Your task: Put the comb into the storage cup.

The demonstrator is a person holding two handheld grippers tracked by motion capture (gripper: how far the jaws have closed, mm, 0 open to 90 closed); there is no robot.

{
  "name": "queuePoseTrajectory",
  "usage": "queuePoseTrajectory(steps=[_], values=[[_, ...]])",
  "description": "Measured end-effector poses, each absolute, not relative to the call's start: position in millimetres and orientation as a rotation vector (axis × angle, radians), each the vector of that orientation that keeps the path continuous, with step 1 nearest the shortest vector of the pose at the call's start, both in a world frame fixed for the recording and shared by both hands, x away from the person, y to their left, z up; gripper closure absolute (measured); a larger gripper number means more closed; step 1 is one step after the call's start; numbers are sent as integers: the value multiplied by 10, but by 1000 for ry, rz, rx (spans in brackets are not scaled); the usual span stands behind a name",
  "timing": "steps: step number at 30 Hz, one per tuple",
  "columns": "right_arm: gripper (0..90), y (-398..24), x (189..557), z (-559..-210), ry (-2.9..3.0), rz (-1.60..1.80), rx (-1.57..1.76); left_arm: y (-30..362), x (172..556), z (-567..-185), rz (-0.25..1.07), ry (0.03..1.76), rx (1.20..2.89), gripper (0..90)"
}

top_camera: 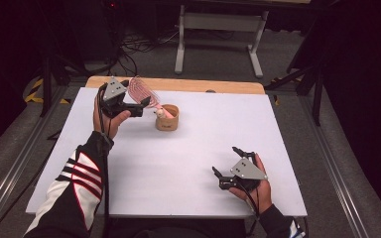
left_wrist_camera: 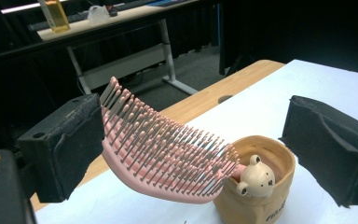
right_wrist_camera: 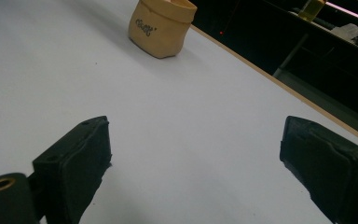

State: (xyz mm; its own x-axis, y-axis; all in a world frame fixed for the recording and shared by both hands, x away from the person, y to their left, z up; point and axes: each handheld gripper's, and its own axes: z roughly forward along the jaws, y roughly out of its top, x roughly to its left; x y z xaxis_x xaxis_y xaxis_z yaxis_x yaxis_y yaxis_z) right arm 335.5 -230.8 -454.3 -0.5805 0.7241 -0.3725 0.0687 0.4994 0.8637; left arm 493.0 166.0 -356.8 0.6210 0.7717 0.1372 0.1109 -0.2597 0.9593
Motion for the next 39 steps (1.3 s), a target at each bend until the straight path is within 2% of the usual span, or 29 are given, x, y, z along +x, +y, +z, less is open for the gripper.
queuePoseTrajectory(steps=[39], values=[[76, -2328, 3319, -4484, 1936, 1163, 656, 1552, 4640, -3543, 737, 585, 1756, 64]])
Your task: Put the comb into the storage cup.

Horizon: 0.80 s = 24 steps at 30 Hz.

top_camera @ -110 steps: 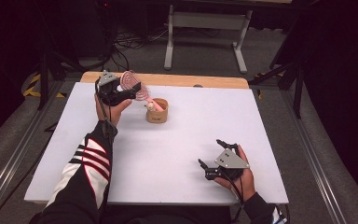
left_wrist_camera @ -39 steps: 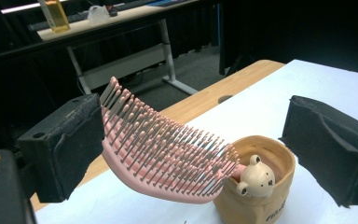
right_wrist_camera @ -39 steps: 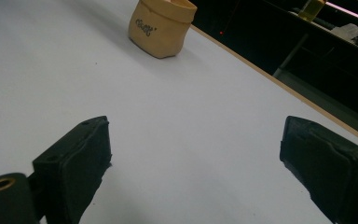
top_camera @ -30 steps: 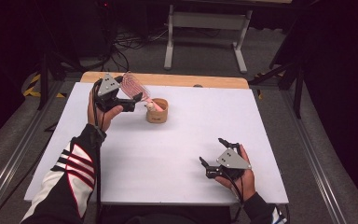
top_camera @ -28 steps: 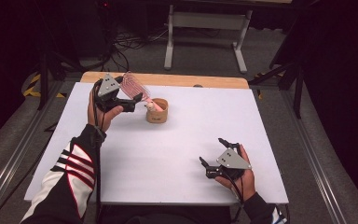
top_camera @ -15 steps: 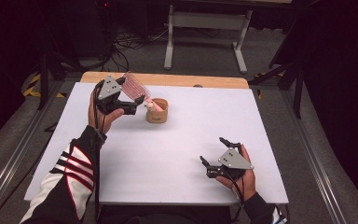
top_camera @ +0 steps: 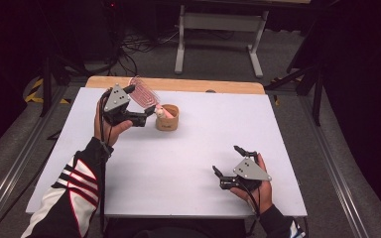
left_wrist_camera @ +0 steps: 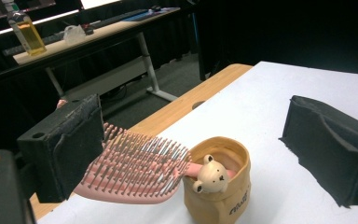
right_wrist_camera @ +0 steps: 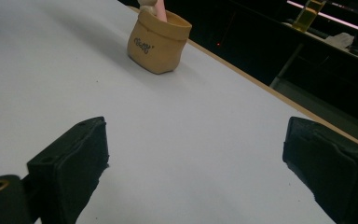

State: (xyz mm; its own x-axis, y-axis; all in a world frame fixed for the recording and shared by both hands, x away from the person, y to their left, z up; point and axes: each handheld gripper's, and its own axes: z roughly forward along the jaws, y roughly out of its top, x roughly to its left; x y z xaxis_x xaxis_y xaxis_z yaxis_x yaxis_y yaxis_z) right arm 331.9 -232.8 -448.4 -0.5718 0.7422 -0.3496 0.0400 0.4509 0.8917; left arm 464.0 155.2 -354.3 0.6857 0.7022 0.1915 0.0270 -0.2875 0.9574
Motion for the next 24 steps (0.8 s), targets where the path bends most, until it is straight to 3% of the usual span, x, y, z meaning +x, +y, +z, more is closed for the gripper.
queuePoseTrajectory(steps=[17, 24], values=[[77, -2352, 3314, -4427, 1836, 1217, 740, 1423, 4544, -3651, 745, 537, 1751, 54], [66, -2350, 3297, -4409, 1823, 1234, 732, 1396, 4449, -3711, 737, 519, 1739, 91]])
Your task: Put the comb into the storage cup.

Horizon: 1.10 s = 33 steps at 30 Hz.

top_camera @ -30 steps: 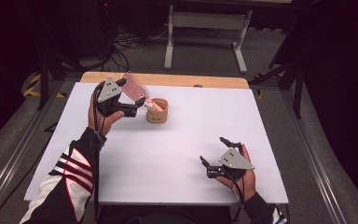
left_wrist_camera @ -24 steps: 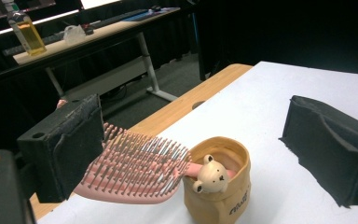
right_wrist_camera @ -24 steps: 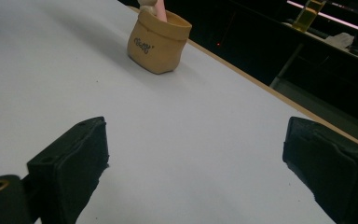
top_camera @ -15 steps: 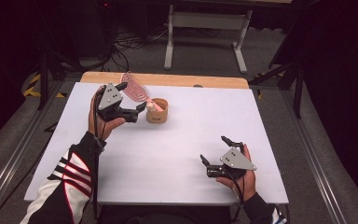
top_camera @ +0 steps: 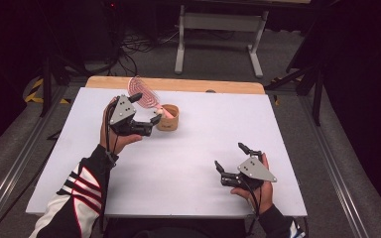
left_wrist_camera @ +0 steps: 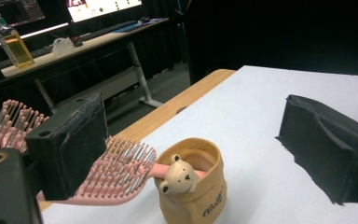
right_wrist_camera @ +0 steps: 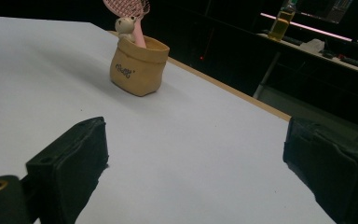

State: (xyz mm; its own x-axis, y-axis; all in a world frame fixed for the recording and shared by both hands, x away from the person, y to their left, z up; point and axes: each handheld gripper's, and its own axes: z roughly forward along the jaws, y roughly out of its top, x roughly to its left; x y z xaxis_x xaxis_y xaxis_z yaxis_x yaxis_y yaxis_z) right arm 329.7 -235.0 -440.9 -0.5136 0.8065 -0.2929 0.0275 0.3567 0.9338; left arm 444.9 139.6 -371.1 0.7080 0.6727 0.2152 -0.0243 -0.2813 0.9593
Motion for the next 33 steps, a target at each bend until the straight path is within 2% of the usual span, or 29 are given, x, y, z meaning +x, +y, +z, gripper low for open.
queuePoseTrajectory(steps=[3, 11, 15, 33], values=[[47, -2361, 3287, -4401, 1820, 1256, 721, 1389, 4394, -3735, 696, 488, 1733, 93], [46, -2345, 3279, -4403, 1829, 1255, 712, 1389, 4301, -3810, 685, 466, 1738, 64], [40, -2341, 3278, -4410, 1836, 1256, 715, 1455, 4254, -3860, 691, 471, 1766, 41], [49, -2328, 3274, -4425, 1845, 1223, 697, 1432, 4070, -3892, 710, 414, 1807, 41]])
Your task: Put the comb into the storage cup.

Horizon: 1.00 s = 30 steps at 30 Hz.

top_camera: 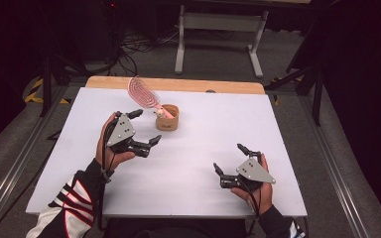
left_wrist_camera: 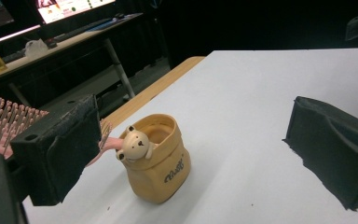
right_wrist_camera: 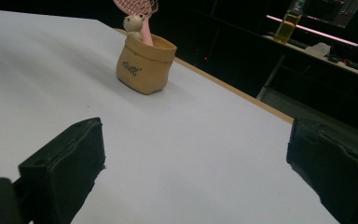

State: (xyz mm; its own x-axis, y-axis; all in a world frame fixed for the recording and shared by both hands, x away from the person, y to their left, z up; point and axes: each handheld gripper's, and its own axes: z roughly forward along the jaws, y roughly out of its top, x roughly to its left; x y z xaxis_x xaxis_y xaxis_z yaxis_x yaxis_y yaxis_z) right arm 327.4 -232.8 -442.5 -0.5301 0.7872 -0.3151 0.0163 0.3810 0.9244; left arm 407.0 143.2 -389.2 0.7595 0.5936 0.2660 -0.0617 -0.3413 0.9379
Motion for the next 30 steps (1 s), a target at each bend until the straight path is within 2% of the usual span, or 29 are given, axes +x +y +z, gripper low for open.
queuePoseTrajectory(steps=[30], values=[[54, -2352, 3284, -4394, 1848, 1166, 693, 1513, 3744, -3925, 748, 360, 1845, 41]])
